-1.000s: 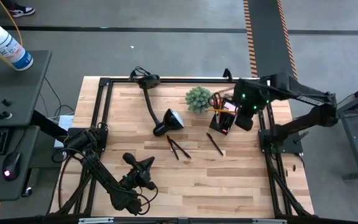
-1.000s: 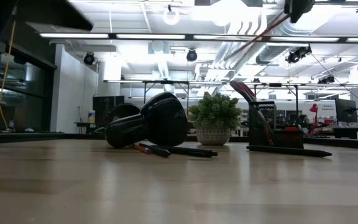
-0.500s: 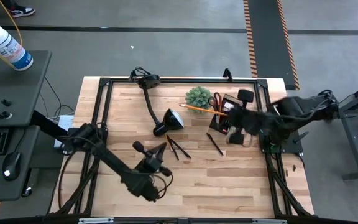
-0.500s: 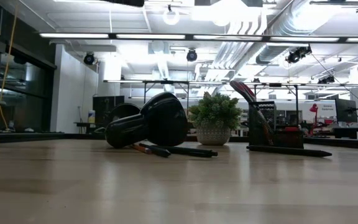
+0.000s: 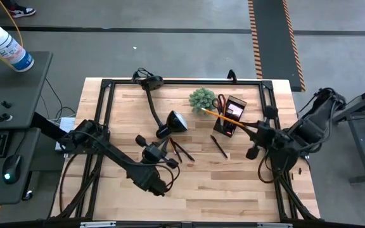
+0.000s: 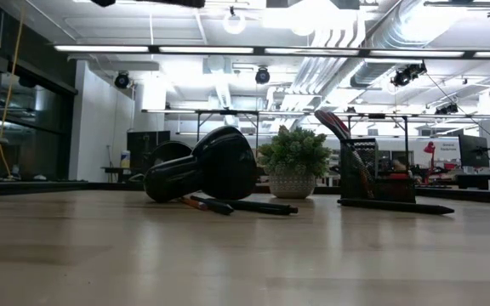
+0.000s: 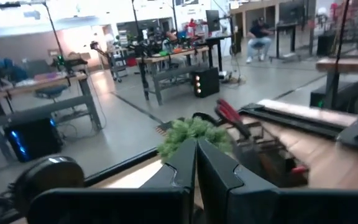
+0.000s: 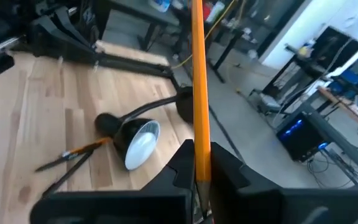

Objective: Pick and place office supplies into organizer
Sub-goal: Put the right orange pencil into the desk organizer

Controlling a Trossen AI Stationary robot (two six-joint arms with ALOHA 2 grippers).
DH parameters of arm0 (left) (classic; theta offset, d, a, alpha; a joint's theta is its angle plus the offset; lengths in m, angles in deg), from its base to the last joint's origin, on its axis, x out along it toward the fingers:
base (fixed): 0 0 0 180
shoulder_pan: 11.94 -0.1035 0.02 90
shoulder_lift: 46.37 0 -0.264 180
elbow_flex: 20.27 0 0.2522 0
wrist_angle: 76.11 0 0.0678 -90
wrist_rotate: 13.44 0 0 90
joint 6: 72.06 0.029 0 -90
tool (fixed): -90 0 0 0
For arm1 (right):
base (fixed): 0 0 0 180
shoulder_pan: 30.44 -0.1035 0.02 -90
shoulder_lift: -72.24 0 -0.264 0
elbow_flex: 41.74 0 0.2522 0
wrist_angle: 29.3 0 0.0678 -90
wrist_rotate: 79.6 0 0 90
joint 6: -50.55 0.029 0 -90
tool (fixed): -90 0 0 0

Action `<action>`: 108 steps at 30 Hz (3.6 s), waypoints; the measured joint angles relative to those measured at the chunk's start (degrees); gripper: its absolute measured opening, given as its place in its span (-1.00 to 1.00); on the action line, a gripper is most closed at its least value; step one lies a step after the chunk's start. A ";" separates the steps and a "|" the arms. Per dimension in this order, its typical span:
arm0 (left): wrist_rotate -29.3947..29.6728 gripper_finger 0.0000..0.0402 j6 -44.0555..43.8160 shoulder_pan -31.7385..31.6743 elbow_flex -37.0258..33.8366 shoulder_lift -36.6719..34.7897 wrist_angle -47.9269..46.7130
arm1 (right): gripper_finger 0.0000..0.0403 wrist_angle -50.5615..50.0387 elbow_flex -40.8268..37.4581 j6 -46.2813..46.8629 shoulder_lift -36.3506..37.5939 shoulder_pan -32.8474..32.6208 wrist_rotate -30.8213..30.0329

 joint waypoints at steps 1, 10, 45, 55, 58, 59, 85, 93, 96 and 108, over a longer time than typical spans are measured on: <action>-0.02 -0.97 -0.24 0.01 0.63 0.00 0.12 | -0.95 2.71 -2.47 -0.52 0.64 -0.30 -0.89; 0.21 -0.98 3.07 1.21 8.73 0.00 1.23 | -0.95 28.42 -22.86 -6.47 4.92 -1.45 -7.65; -51.13 -1.00 113.54 -10.39 3.47 0.17 110.12 | -0.95 53.93 -33.90 -37.35 19.11 -4.91 -4.69; -52.36 -0.99 124.24 -13.82 -9.70 -3.94 134.95 | -0.95 68.35 -33.90 -52.50 19.32 -5.74 -4.95; -56.51 -0.99 127.07 -14.58 -18.03 -7.82 150.44 | -0.95 75.23 -33.90 -58.32 19.68 -5.18 1.12; -59.17 -0.99 126.57 -15.05 -21.24 -8.90 155.60 | -0.95 76.59 -33.90 -59.36 19.68 -4.67 3.75; -80.93 -0.98 119.74 -25.13 -31.48 -9.27 174.15 | -0.95 86.21 -33.90 -51.05 7.93 20.40 35.99; -78.51 -0.98 120.08 -25.03 -29.12 -9.26 167.30 | -0.95 87.00 -33.90 -50.36 6.18 24.48 39.07; -78.40 -0.93 120.24 -25.05 -29.12 -9.22 167.09 | -0.95 87.04 -33.90 -50.34 6.57 24.69 39.99; -77.61 -0.05 115.23 -25.68 -29.12 -9.22 168.41 | -0.95 86.97 -33.90 -50.57 6.55 24.69 39.62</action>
